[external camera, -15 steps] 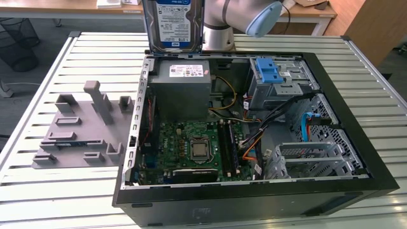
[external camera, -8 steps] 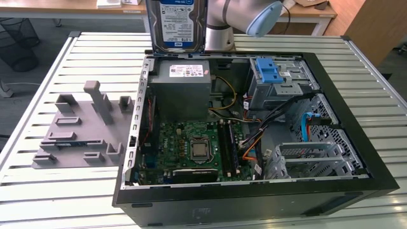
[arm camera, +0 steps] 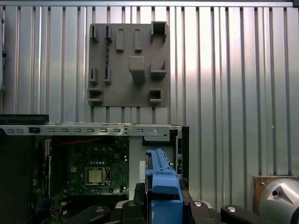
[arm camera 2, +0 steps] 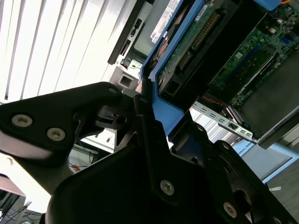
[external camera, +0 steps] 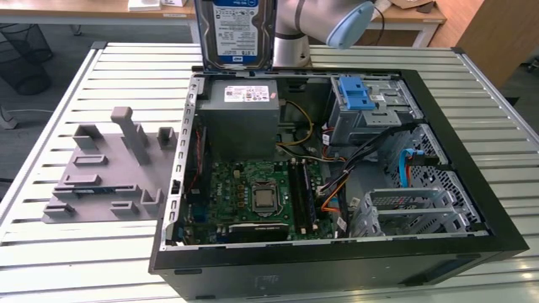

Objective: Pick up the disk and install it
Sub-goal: 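Pick up the disk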

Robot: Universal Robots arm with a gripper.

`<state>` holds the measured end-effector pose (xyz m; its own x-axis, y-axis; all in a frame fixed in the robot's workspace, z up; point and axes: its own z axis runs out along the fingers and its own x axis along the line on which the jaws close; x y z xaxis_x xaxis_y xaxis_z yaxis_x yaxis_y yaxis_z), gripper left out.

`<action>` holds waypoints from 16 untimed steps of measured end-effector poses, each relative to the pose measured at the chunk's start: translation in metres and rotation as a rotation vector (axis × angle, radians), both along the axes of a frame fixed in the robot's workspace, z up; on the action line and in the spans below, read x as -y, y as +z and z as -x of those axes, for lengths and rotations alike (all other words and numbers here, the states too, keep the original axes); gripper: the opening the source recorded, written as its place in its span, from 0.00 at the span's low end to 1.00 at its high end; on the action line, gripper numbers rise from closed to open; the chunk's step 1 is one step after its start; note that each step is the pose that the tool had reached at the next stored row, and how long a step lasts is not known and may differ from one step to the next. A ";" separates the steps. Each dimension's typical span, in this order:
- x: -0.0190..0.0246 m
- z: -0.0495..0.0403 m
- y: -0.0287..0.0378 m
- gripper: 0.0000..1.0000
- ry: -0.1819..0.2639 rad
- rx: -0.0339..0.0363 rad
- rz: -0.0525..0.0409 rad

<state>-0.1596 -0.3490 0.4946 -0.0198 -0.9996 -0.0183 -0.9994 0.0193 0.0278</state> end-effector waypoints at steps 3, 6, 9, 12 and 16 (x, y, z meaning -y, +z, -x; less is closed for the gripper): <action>0.0026 0.0000 -0.0001 0.37 0.000 0.0001 -0.0001; 0.0058 0.0000 0.0000 0.37 0.000 0.0001 -0.0001; 0.0075 0.0000 0.0000 0.37 0.000 0.0001 -0.0001; 0.0084 0.0000 -0.0001 0.37 0.000 0.0001 -0.0001; 0.0101 0.0000 0.0000 0.37 0.000 0.0000 0.0000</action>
<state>-0.1596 -0.3591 0.4946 -0.0198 -0.9996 -0.0183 -0.9994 0.0193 0.0278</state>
